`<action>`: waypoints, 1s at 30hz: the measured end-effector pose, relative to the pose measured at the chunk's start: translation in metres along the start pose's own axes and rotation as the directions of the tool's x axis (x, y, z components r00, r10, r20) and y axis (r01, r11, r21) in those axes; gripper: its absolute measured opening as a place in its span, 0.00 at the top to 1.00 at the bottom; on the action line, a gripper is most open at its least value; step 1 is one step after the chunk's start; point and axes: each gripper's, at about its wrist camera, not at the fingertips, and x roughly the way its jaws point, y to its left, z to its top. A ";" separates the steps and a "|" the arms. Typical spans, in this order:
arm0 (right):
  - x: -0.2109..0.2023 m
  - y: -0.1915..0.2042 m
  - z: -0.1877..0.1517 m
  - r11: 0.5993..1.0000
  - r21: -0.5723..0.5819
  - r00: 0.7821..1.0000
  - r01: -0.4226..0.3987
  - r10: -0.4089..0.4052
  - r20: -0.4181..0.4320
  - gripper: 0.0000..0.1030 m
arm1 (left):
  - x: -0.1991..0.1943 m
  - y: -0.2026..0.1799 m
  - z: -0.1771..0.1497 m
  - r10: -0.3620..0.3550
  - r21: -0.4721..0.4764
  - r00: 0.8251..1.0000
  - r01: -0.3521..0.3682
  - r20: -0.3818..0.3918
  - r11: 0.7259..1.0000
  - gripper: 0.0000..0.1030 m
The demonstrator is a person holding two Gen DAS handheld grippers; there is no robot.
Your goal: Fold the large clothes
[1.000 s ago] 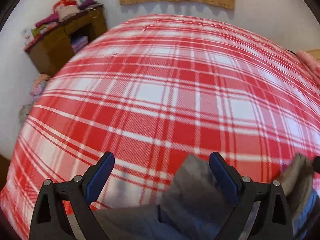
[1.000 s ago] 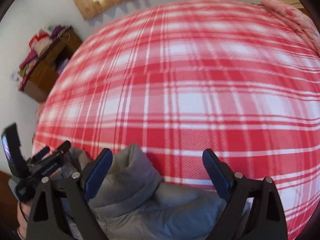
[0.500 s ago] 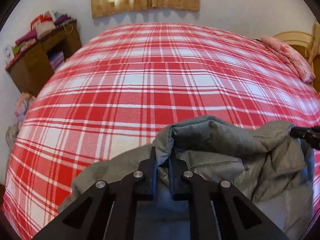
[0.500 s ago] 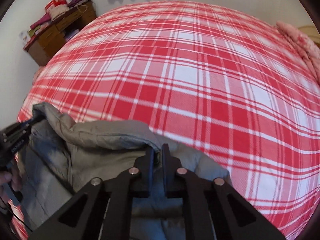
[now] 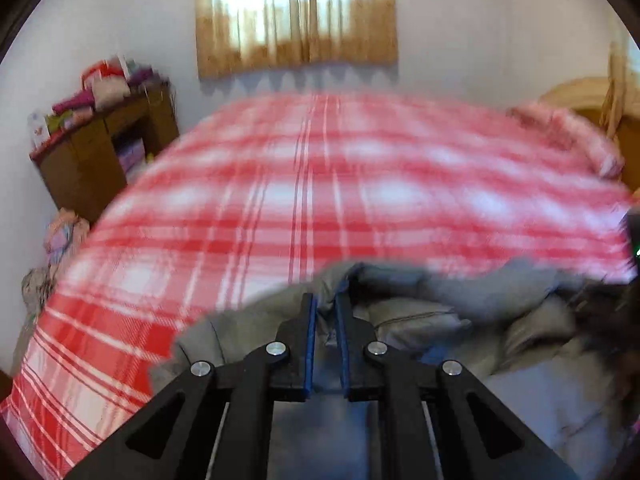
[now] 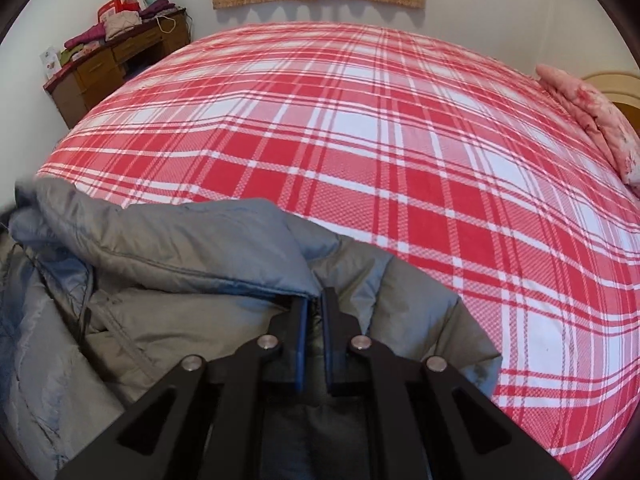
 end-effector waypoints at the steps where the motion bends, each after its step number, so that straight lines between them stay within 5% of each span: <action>1: 0.000 0.000 -0.001 1.000 -0.002 1.000 0.000 0.000 0.004 0.93 | -0.006 0.000 0.006 0.006 -0.014 1.000 -0.006 0.027 1.000 0.75; 3: 0.001 0.003 -0.003 1.000 -0.015 1.000 0.012 -0.012 0.014 0.93 | -0.005 0.001 0.018 0.070 -0.047 0.997 -0.068 0.045 0.997 0.02; 6: 0.001 0.010 -0.008 0.998 -0.051 0.998 0.043 -0.041 0.037 0.93 | 0.015 0.004 0.031 0.140 -0.096 0.988 -0.133 0.061 0.986 0.01; 8: 0.000 0.011 -0.010 0.997 -0.058 0.998 0.046 -0.043 0.045 0.93 | 0.044 0.000 0.033 0.212 -0.052 0.977 -0.214 -0.031 0.976 0.01; 10: -0.004 0.006 -0.010 0.998 -0.047 0.998 0.029 -0.027 0.048 0.93 | 0.070 -0.002 0.018 0.303 0.007 0.946 -0.304 -0.113 0.953 0.01; 13: -0.021 -0.003 -0.009 1.000 -0.011 0.998 -0.012 0.013 0.059 0.82 | 0.081 -0.002 -0.014 0.313 0.063 0.937 -0.307 -0.155 0.950 0.01; 18: -0.063 -0.012 0.005 0.999 0.032 0.994 0.014 -0.017 0.106 0.74 | 0.071 0.006 -0.020 0.265 0.009 0.957 -0.266 -0.118 0.964 0.01; 22: -0.076 -0.009 0.032 0.995 0.098 0.985 -0.013 -0.004 0.174 0.44 | 0.047 -0.008 0.005 0.199 -0.029 0.980 -0.200 -0.024 0.979 0.01; 24: -0.065 0.003 0.044 0.995 0.095 0.984 -0.040 0.023 0.174 0.45 | 0.036 -0.021 0.017 0.117 -0.030 0.993 -0.116 0.013 0.993 0.01; 27: -0.035 0.026 0.044 0.997 0.058 0.990 -0.055 0.047 0.134 0.59 | 0.046 -0.037 0.017 0.018 -0.035 0.999 -0.019 -0.027 0.999 0.01; 30: -0.014 0.033 0.028 0.996 0.074 0.994 -0.057 0.050 0.097 0.62 | 0.074 -0.043 -0.005 0.040 -0.015 0.993 -0.042 -0.112 0.999 0.01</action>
